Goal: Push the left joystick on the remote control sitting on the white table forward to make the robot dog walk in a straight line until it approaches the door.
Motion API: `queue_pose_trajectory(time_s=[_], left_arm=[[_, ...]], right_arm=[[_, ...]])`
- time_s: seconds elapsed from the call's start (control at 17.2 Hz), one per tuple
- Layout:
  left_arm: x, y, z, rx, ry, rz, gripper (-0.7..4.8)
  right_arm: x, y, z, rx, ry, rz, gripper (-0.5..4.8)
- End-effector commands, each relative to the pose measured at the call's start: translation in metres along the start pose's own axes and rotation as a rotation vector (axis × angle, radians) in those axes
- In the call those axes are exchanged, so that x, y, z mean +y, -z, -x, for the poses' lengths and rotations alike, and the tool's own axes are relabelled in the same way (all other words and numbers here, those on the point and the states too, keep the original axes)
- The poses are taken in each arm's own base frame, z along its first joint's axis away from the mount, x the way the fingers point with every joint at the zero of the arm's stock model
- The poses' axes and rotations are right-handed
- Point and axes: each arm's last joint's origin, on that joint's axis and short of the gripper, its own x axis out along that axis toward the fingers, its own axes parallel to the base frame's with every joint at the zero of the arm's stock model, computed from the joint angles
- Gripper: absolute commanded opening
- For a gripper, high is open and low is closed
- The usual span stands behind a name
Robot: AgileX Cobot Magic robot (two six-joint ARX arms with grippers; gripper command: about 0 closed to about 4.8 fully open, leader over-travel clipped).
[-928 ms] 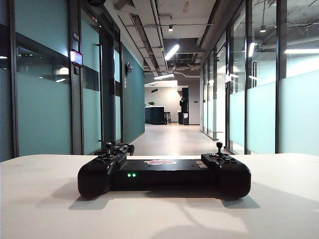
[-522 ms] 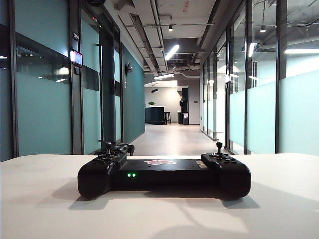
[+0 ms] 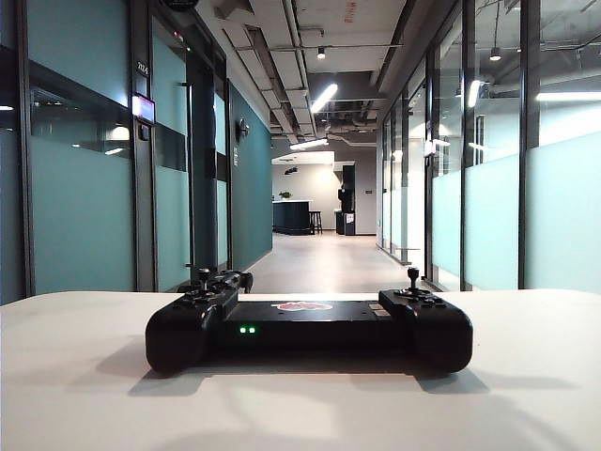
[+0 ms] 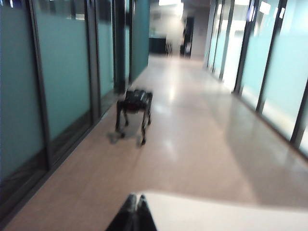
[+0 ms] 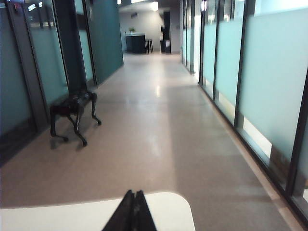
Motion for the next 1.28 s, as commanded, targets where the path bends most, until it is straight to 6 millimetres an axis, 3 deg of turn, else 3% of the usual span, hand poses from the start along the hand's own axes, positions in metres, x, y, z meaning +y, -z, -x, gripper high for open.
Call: queue_pose_trajectory(time_s=[0.06, 0.29, 0.58, 0.87, 1.28], left_arm=[[-0.002, -0.023, -0.002, 0.059, 0.024, 0.089, -0.05], [-0.009, -0.049, -0.019, 0.130, 0.138, 0.121, -0.05], [-0.027, -0.062, -0.044, 0.265, 0.303, 0.165, -0.05], [-0.052, -0.070, -0.058, 0.421, 0.460, 0.203, -0.05], [-0.080, -0.086, -0.077, 0.661, 0.559, 0.168, -0.05]], right_arm=[[0.001, -0.025, -0.002, 0.027, 0.003, -0.009, -0.06], [0.006, -0.060, -0.019, 0.122, -0.047, -0.065, -0.06], [0.023, -0.075, -0.050, 0.332, -0.185, -0.124, -0.06], [0.059, -0.067, -0.074, 0.558, -0.356, -0.163, -0.05], [0.116, -0.042, -0.084, 0.869, -0.490, -0.160, -0.06]])
